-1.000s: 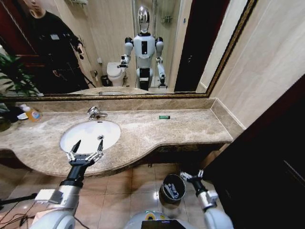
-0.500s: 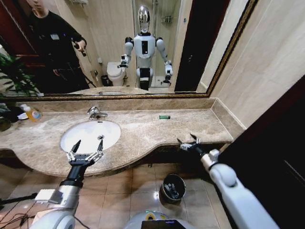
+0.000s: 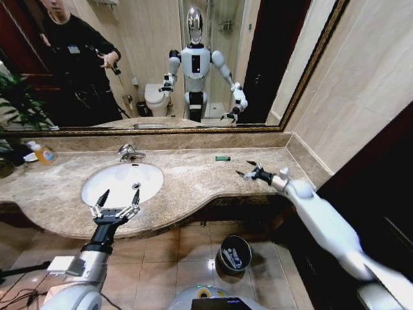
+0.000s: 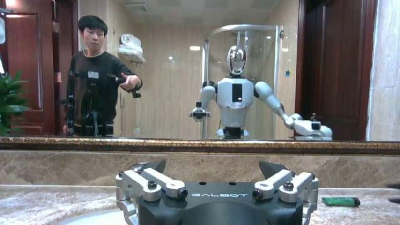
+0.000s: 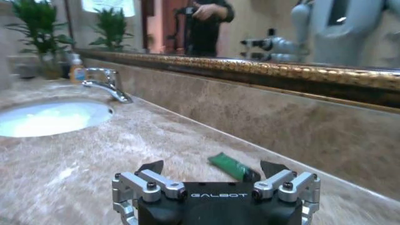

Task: Pick up the trash from the sink and place it in the trash bin.

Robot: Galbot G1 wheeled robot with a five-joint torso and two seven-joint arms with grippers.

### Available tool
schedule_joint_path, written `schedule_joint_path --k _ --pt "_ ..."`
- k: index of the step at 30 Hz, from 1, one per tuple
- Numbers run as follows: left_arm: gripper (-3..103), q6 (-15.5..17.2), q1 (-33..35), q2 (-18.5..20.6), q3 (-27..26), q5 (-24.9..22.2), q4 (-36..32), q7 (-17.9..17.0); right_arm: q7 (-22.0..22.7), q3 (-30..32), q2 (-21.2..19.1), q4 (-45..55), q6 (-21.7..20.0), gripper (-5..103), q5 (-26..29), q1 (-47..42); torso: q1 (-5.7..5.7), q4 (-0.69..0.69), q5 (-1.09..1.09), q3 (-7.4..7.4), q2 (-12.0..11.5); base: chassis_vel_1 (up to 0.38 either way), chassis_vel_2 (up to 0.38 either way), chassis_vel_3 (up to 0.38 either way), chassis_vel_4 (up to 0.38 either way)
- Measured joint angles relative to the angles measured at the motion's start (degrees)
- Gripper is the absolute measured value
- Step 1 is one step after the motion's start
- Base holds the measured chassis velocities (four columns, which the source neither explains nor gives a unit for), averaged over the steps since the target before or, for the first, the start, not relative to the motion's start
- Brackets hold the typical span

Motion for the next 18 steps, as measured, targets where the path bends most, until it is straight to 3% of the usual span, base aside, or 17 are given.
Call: schedule_joint_path --k 3,11,18 --pt "100 0.00 0.00 0.00 0.00 0.00 0.00 0.00 -6.23 -1.18 4.60 -10.10 0.13 100 -5.35 9.21 0.00 0.02 -0.05 0.00 0.00 0.000 0.000 0.000 0.000" --pt "100 0.00 0.00 0.00 0.00 0.00 0.00 0.00 -9.66 -1.45 9.35 -19.81 0.41 100 -13.22 15.86 -0.01 0.01 -0.02 -0.01 0.01 0.000 0.000 0.000 0.000" --pt "100 0.00 0.00 0.00 0.00 0.00 0.00 0.00 -8.81 -0.31 12.41 -24.52 -0.50 100 -18.53 17.62 -0.01 0.00 -0.03 -0.01 0.01 0.000 0.000 0.000 0.000"
